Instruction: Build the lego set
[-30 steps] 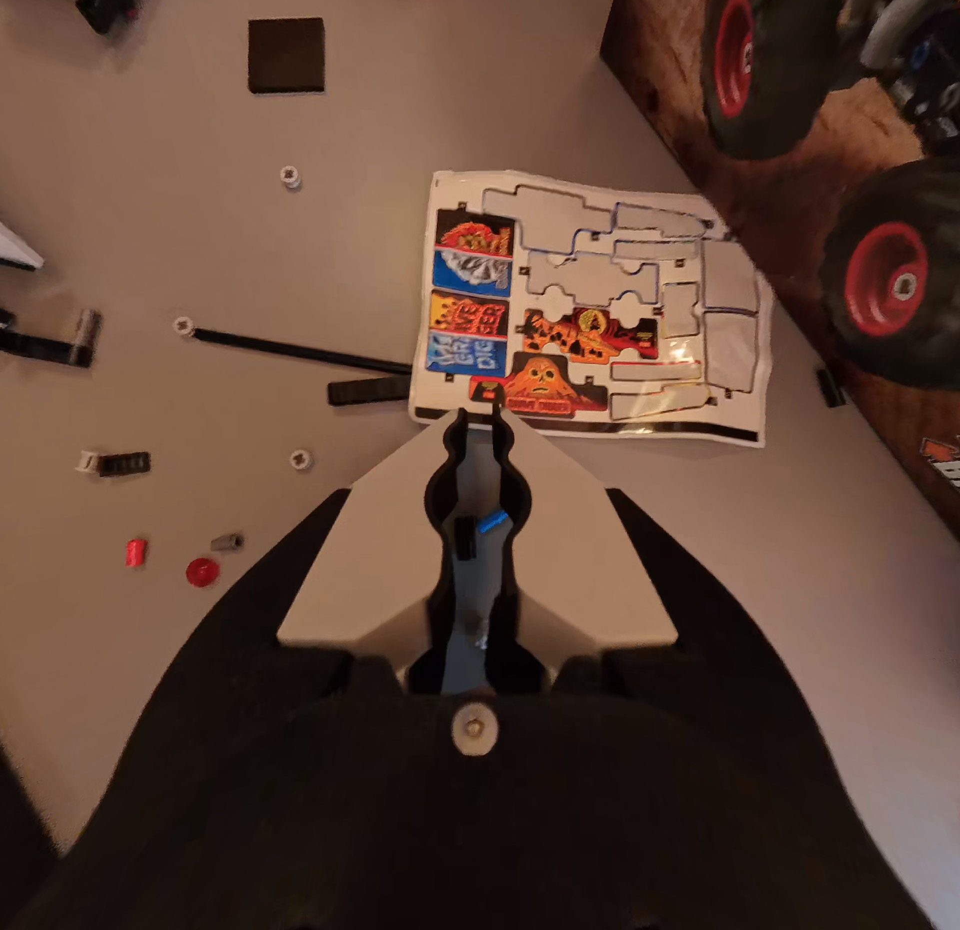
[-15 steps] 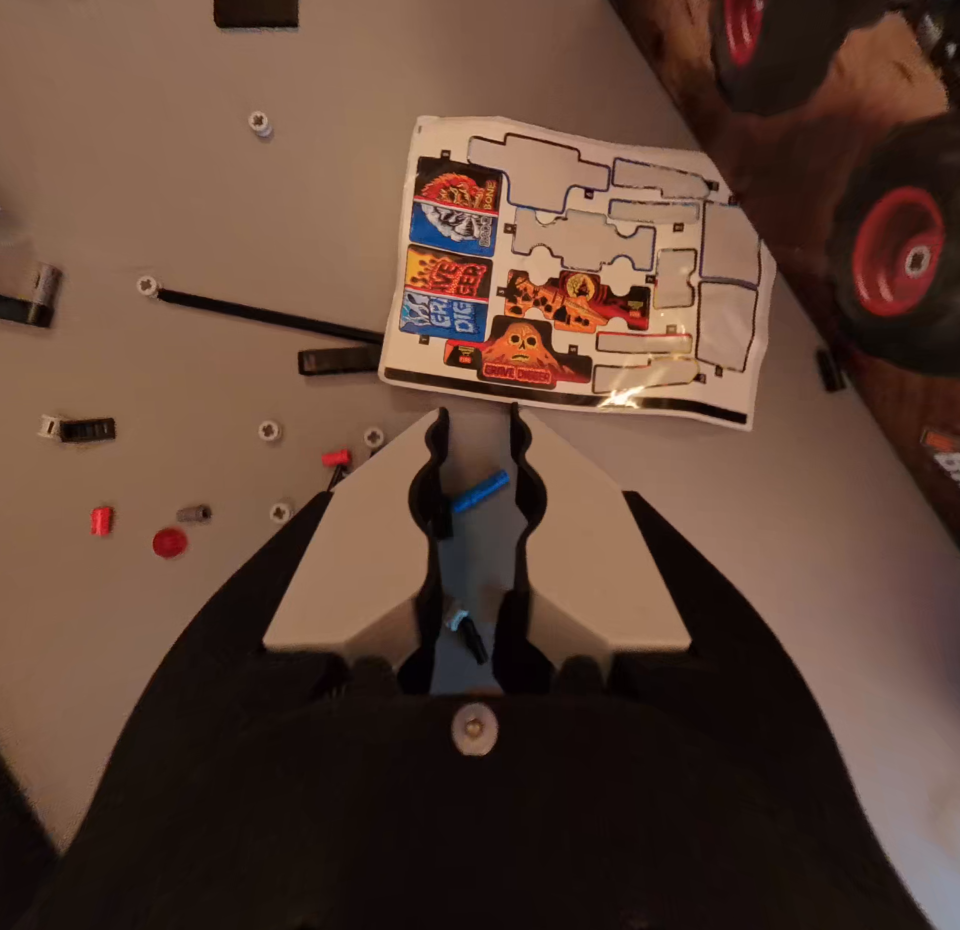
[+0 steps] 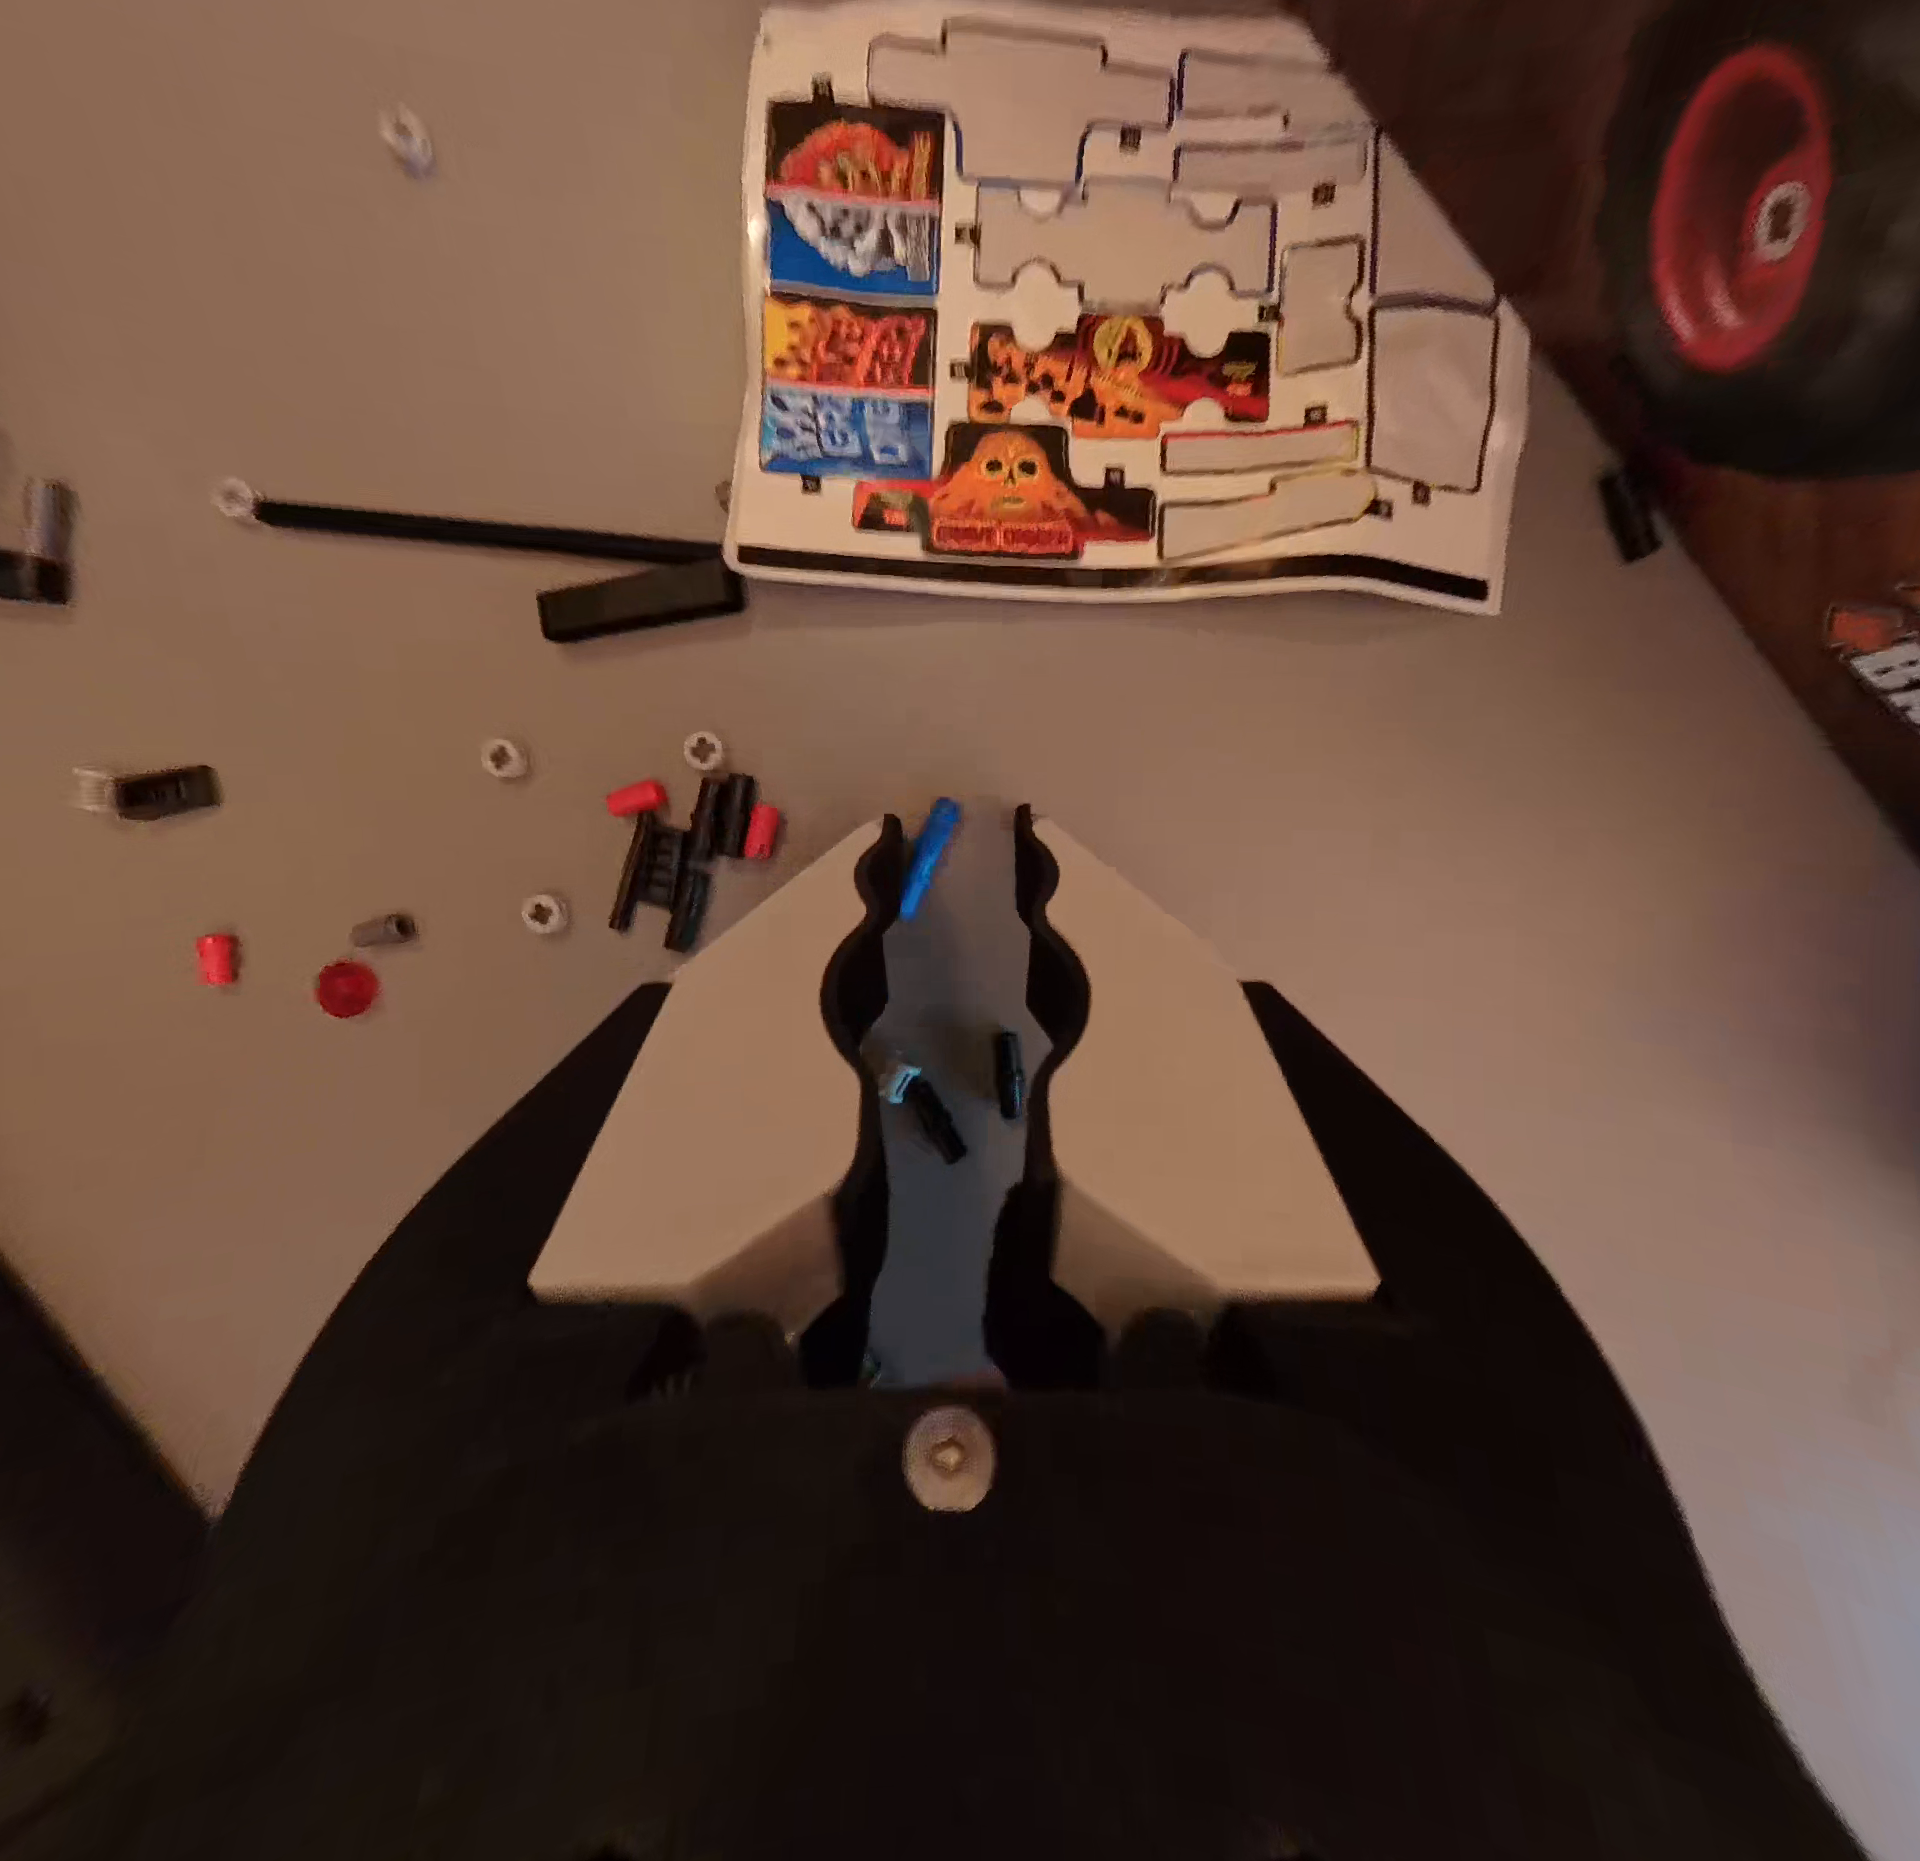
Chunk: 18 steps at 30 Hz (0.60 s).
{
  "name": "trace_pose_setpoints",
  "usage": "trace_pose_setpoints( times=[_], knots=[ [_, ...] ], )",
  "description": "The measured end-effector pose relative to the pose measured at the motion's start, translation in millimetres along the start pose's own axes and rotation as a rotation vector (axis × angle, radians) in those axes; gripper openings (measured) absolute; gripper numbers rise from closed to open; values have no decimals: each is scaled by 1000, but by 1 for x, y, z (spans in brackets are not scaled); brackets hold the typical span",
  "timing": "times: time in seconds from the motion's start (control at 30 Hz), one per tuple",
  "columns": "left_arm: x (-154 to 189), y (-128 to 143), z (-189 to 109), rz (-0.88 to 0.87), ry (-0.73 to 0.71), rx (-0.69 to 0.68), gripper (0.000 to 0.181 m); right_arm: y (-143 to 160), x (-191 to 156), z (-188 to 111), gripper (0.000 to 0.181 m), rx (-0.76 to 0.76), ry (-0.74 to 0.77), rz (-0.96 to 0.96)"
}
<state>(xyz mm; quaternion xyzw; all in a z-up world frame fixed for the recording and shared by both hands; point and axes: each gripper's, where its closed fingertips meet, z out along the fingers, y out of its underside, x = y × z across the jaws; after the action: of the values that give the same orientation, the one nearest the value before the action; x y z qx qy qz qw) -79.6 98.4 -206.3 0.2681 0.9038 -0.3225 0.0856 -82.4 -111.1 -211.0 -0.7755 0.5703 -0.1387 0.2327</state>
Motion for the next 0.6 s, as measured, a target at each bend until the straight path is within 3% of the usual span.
trace_pose_setpoints(
  times=[0.1, 0.2, 0.5, 0.6],
  knots=[
    [0, 0, 0, -2, 0, 0, 24, 0, -3, 1, 18, -15, 33, -29],
    [0, 0, 0, -7, 3, 3, 24, -1, -10, 2, 0, -7, 14, -50],
    [-1, 1, 0, -16, 8, 8, 25, -7, -12, -9, 0, 69, 3, -45],
    [-1, 1, 0, -20, 11, 10, 25, -3, -6, -20, 8, 100, 6, -20]
  ],
)
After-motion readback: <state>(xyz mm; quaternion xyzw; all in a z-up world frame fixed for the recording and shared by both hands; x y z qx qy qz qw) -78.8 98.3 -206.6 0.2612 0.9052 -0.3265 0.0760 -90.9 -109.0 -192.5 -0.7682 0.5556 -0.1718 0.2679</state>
